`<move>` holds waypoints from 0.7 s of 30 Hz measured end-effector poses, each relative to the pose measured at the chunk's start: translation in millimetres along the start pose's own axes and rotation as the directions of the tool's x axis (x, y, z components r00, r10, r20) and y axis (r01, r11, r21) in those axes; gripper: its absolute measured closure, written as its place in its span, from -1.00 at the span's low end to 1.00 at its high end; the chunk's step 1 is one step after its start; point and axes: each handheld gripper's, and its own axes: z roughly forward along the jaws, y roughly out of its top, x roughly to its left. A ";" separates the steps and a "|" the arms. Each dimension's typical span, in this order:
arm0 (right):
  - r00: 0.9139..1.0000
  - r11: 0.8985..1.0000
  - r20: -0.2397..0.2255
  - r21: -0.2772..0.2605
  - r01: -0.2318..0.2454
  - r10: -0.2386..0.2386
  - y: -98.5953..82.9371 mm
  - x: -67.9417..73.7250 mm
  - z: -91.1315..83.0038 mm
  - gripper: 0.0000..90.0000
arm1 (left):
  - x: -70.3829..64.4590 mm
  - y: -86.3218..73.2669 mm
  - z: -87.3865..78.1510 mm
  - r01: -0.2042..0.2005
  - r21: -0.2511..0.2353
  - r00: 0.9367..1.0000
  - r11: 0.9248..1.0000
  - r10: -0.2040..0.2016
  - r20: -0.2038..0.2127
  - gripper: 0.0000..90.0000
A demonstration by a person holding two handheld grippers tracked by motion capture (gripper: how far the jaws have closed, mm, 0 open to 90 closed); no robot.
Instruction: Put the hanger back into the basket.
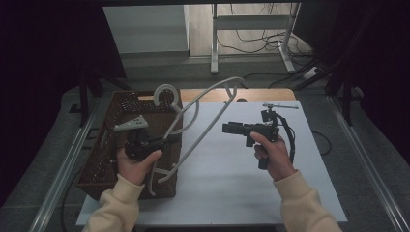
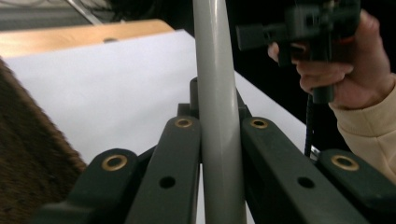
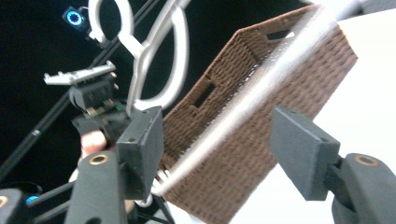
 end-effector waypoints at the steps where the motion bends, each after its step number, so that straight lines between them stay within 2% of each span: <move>1: 1.000 1.000 0.008 0.000 0.009 -0.009 -0.8 -0.4 -3.6 -0.28 | 0.5 2.4 -5.1 -0.005 -0.005 1.000 1.000 0.005 -0.013 0.94; 4: 0.997 0.999 0.051 -0.004 0.053 -0.053 -5.1 -6.3 -17.9 -0.32 | 2.2 5.6 -15.5 -0.004 -0.031 1.000 1.000 0.003 -0.023 0.94; 6: 0.995 0.998 0.076 -0.005 0.061 -0.060 -7.9 -10.8 -25.2 -0.33 | 3.6 7.8 -22.7 -0.002 -0.044 1.000 0.999 0.000 -0.031 0.94; 8: 0.993 0.999 0.111 -0.003 0.048 -0.047 -11.7 -16.9 -34.2 -0.33 | 5.5 9.7 -29.9 0.000 -0.057 0.999 0.998 -0.002 -0.042 0.94; 12: 0.982 0.999 0.186 -0.002 0.037 -0.036 -21.3 -33.4 -51.7 -0.33 | 10.0 12.4 -42.5 0.004 -0.073 0.998 0.997 -0.008 -0.062 0.94; 15: 0.978 0.999 0.208 0.013 0.030 -0.032 -29.5 -43.8 -60.7 -0.33 | 12.8 13.2 -49.5 0.000 -0.078 0.997 0.997 -0.006 -0.083 0.94; 17: 0.970 0.999 0.241 0.028 0.035 -0.041 -36.4 -50.6 -67.0 -0.35 | 14.4 13.4 -52.6 0.000 -0.080 0.996 0.997 -0.007 -0.086 0.94; 18: 0.961 0.999 0.274 0.027 0.033 -0.039 -40.0 -53.0 -70.0 -0.37 | 15.2 13.4 -54.0 0.002 -0.082 0.996 0.997 -0.009 -0.087 0.94; 20: 0.938 0.999 0.344 0.038 0.031 -0.043 -48.7 -59.4 -76.8 -0.41 | 16.9 13.3 -57.1 0.001 -0.079 0.995 0.997 -0.009 -0.096 0.94; 21: 0.932 0.998 0.360 0.045 0.035 -0.049 -52.3 -62.3 -79.4 -0.41 | 17.4 13.2 -58.1 0.001 -0.076 0.995 0.997 -0.008 -0.097 0.94</move>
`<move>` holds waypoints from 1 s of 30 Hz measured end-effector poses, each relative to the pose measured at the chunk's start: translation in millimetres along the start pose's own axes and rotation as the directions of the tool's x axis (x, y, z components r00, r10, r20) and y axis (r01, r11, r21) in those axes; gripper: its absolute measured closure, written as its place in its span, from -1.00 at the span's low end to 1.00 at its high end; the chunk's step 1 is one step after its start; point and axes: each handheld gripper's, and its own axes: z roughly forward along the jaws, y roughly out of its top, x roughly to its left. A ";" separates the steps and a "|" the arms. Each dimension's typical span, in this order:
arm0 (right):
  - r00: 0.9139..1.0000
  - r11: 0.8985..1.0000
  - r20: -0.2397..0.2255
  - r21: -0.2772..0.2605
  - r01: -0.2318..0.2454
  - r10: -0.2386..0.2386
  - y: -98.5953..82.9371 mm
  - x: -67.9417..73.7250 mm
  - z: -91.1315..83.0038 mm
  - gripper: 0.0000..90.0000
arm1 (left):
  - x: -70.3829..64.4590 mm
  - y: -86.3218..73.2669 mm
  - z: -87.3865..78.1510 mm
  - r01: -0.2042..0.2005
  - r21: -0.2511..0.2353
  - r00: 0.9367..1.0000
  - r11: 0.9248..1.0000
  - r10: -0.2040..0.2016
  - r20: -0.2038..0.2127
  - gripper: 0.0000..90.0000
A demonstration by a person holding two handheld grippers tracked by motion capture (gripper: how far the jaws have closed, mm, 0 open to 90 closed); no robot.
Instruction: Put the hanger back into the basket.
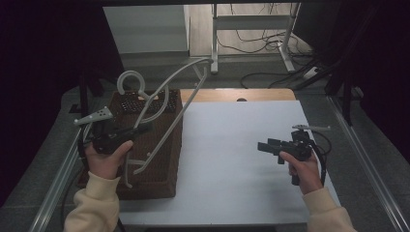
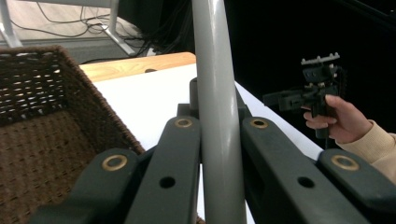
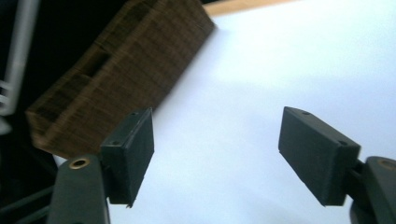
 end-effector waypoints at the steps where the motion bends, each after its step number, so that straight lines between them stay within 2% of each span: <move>1: 1.000 1.000 0.014 0.002 0.004 -0.004 -2.7 -1.9 -1.2 -0.42 | 0.9 -0.1 -1.2 -0.003 0.005 1.000 1.000 0.003 -0.003 0.94; 5: 0.994 0.998 0.089 0.027 0.060 -0.063 -12.6 -4.7 -5.7 -0.47 | 5.4 -0.9 -6.5 -0.002 0.013 1.000 1.000 0.002 -0.021 0.94; 12: 0.981 0.988 0.131 0.070 0.137 -0.145 -17.7 -3.1 -5.8 -0.52 | 17.3 2.6 -20.7 0.006 0.009 0.998 1.000 -0.005 -0.063 0.94; 20: 0.978 0.985 0.142 0.096 0.143 -0.155 -21.7 -5.7 -6.3 -0.52 | 30.3 13.1 -33.7 -0.008 0.047 0.994 0.999 0.013 -0.107 0.94; 25: 0.976 0.987 0.155 0.077 0.141 -0.151 -22.3 -6.0 -10.3 -0.52 | 49.4 12.1 -31.4 0.010 0.092 0.993 0.996 0.001 -0.122 0.94; 30: 0.975 0.986 0.160 0.082 0.146 -0.157 -23.2 -6.5 -9.9 -0.52 | 64.2 7.9 -28.6 0.006 0.140 0.990 0.990 0.013 -0.138 0.94</move>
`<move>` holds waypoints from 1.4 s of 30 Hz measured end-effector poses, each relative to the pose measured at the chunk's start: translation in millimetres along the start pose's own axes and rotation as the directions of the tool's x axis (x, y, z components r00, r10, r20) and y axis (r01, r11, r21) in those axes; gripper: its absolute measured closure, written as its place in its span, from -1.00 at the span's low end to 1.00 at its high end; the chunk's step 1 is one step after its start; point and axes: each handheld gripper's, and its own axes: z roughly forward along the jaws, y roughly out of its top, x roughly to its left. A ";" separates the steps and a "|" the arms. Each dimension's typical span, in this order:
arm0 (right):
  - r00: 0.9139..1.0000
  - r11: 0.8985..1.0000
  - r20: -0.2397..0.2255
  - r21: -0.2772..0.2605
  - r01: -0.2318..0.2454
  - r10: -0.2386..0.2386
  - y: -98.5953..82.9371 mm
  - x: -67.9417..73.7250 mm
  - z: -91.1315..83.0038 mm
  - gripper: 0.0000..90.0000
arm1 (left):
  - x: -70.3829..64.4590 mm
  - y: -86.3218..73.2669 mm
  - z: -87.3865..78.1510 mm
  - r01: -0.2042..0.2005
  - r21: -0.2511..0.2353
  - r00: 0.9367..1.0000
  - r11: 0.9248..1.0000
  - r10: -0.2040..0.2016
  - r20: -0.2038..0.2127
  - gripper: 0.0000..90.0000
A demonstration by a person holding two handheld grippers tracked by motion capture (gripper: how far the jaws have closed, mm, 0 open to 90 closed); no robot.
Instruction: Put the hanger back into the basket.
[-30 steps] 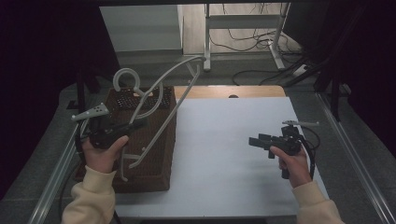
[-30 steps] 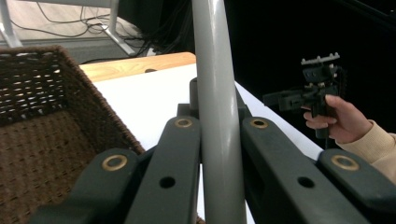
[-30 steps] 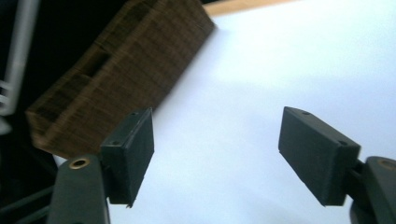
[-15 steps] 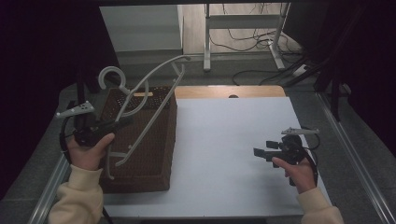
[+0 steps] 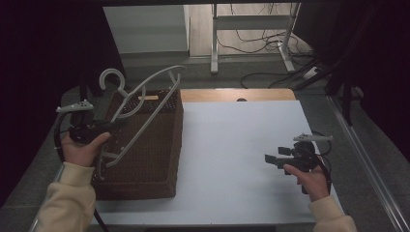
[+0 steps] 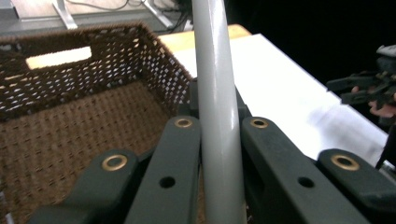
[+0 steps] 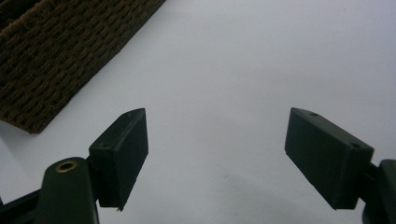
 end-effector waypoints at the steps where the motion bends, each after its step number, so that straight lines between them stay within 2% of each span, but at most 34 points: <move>1: 1.000 1.000 0.001 0.004 0.002 -0.002 -0.4 -0.1 0.4 -0.52 | 2.4 -1.0 0.8 -0.003 0.012 1.000 1.000 0.003 0.001 0.94; 3: 1.000 1.000 0.002 0.010 0.003 -0.003 -0.7 -0.5 1.1 -0.53 | 7.4 -4.3 3.0 -0.008 0.041 1.000 0.999 0.008 -0.008 0.95; 5: 1.000 1.000 0.004 0.012 0.006 -0.006 -0.9 -0.9 1.6 -0.53 | 11.7 -7.4 4.4 0.004 0.051 1.000 0.999 -0.003 -0.010 0.94; 7: 1.000 1.000 0.005 0.016 0.005 -0.005 -0.9 -0.8 2.0 -0.53 | 18.3 -11.8 5.8 0.013 0.065 0.999 0.998 -0.012 -0.030 0.94; 10: 1.000 1.000 0.006 0.018 0.008 -0.008 -1.1 -0.2 2.8 -0.53 | 27.1 -17.5 5.7 0.033 0.075 0.999 0.997 -0.029 -0.043 0.94; 14: 1.000 1.000 0.010 0.025 0.014 -0.014 -1.6 0.1 3.7 -0.53 | 35.3 -23.4 5.5 0.037 0.087 0.998 0.995 -0.033 -0.056 0.94; 17: 1.000 1.000 0.016 0.027 0.014 -0.014 -2.1 -0.7 4.1 -0.53 | 37.3 -23.8 6.9 0.030 0.096 0.998 0.995 -0.024 -0.060 0.93; 20: 1.000 1.000 0.019 0.028 0.013 -0.013 -2.3 -1.0 3.6 -0.53 | 37.5 -23.8 11.0 0.006 0.114 0.998 0.993 0.001 -0.058 0.93; 23: 1.000 0.999 0.020 0.030 0.013 -0.014 -2.6 -1.4 3.5 -0.53 | 37.5 -24.1 15.0 -0.016 0.138 0.996 0.990 0.028 -0.083 0.93; 25: 1.000 0.999 0.021 0.033 0.014 -0.015 -2.9 -1.5 3.6 -0.53 | 39.4 -24.7 16.2 -0.016 0.134 0.995 0.991 0.029 -0.098 0.93; 27: 1.000 0.999 0.022 0.035 0.015 -0.015 -3.0 -1.6 3.8 -0.53 | 42.5 -24.8 16.5 -0.018 0.125 0.995 0.992 0.030 -0.094 0.93; 30: 1.000 0.999 0.027 0.040 0.013 -0.015 -3.3 -1.9 4.9 -0.53 | 46.0 -25.0 18.6 -0.042 0.128 0.996 0.991 0.052 -0.076 0.93; 38: 0.999 0.999 0.035 0.050 0.013 -0.014 -4.1 -2.8 5.2 -0.53 | 47.6 -29.6 23.7 -0.068 0.182 0.995 0.981 0.080 -0.057 0.90; 42: 0.999 0.999 0.037 0.051 0.010 -0.012 -4.2 -2.8 5.2 -0.53 | 51.2 -34.2 24.8 -0.047 0.182 0.997 0.982 0.058 -0.057 0.91</move>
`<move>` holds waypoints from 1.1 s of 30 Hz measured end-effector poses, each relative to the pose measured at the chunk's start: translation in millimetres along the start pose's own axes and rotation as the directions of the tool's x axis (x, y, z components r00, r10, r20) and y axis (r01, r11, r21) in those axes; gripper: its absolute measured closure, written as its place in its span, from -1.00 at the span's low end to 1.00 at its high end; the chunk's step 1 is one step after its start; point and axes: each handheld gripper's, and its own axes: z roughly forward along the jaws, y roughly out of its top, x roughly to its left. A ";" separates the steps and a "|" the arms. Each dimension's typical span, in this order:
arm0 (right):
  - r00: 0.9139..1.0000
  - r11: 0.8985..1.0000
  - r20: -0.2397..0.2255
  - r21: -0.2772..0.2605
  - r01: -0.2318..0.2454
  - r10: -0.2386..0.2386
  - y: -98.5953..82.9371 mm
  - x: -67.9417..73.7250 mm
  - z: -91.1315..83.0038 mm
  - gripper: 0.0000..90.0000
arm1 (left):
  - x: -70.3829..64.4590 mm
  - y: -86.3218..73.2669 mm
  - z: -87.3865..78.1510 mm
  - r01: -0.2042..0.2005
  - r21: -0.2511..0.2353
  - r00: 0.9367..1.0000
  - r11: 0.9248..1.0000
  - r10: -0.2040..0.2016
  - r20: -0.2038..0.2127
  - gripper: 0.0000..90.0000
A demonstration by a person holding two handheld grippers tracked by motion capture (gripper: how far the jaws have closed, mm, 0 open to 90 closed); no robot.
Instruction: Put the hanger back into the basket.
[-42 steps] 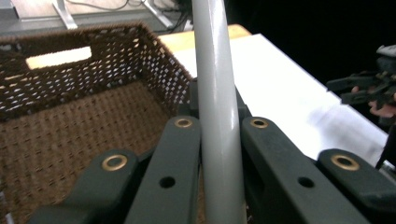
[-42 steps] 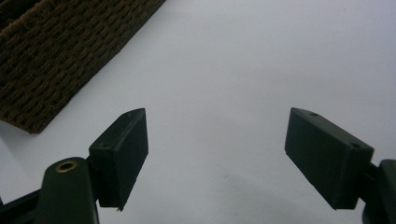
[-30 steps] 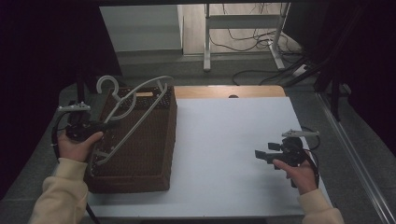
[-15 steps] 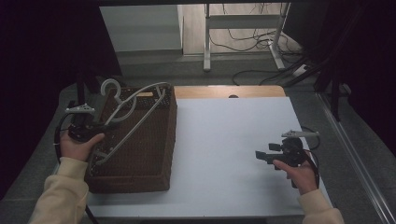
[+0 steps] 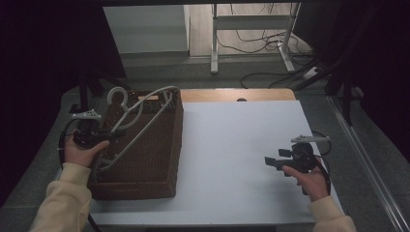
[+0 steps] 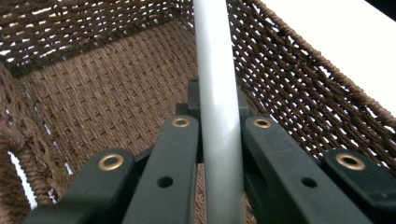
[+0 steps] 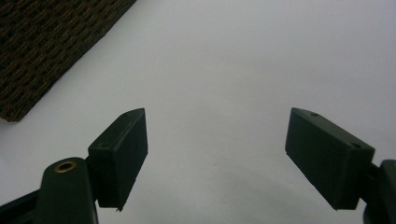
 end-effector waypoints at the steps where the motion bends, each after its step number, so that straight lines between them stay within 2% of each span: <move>1: 1.000 1.000 -0.001 0.000 0.001 -0.001 0.0 0.1 0.0 -0.53 | 1.4 -1.7 1.2 0.006 0.005 1.000 1.000 -0.006 0.004 0.88; 2: 1.000 1.000 -0.001 0.001 0.002 -0.002 -0.1 0.1 0.1 -0.53 | 2.6 -3.4 3.0 0.003 0.014 1.000 1.000 -0.003 0.010 0.81; 3: 1.000 1.000 -0.001 0.001 0.002 -0.002 -0.1 0.1 0.2 -0.53 | 2.8 -5.0 5.5 -0.001 0.025 1.000 1.000 0.001 0.006 0.58; 5: 1.000 1.000 -0.002 0.004 0.001 -0.001 -0.1 0.0 0.5 -0.53 | 0.6 -6.0 7.1 -0.032 0.035 0.998 0.999 0.033 -0.050 0.05; 6: 1.000 1.000 -0.004 0.005 -0.001 0.001 -0.1 -0.1 0.6 -0.53 | -0.6 -5.6 6.3 -0.031 0.026 0.998 0.999 0.032 -0.062 -0.13; 7: 1.000 1.000 -0.004 0.005 -0.001 0.001 -0.1 -0.2 0.8 -0.53 | -1.5 -4.9 6.0 -0.022 0.017 0.998 1.000 0.023 -0.057 -0.31; 9: 1.000 1.000 -0.006 0.004 -0.001 0.001 -0.2 0.0 1.3 -0.53 | -3.0 -3.6 5.6 -0.029 0.025 0.998 0.999 0.031 -0.061 -0.45; 11: 1.000 1.000 -0.007 0.004 0.000 0.000 -0.2 0.3 1.4 -0.53 | -4.3 -3.0 5.7 -0.030 0.031 0.997 0.999 0.032 -0.064 -0.51; 15: 1.000 1.000 -0.007 0.006 0.000 0.000 -0.2 0.2 1.2 -0.53 | -9.8 -2.1 3.9 -0.025 0.005 0.998 1.000 0.026 -0.060 -0.54; 19: 1.000 1.000 -0.006 0.000 0.003 -0.003 -0.1 0.5 0.4 -0.53 | -22.3 0.0 0.5 -0.023 -0.022 0.999 0.999 0.023 -0.040 -0.56; 23: 1.000 1.000 -0.014 -0.018 0.015 -0.015 0.9 1.4 -0.3 -0.54 | -41.2 1.6 1.8 -0.051 -0.019 0.999 0.999 0.050 -0.019 -0.58; 33: 0.995 0.993 -0.023 -0.071 0.091 -0.093 4.9 9.0 -4.8 -0.57 | -86.6 -10.7 13.3 -0.062 -0.056 0.995 0.996 0.066 0.075 -0.61</move>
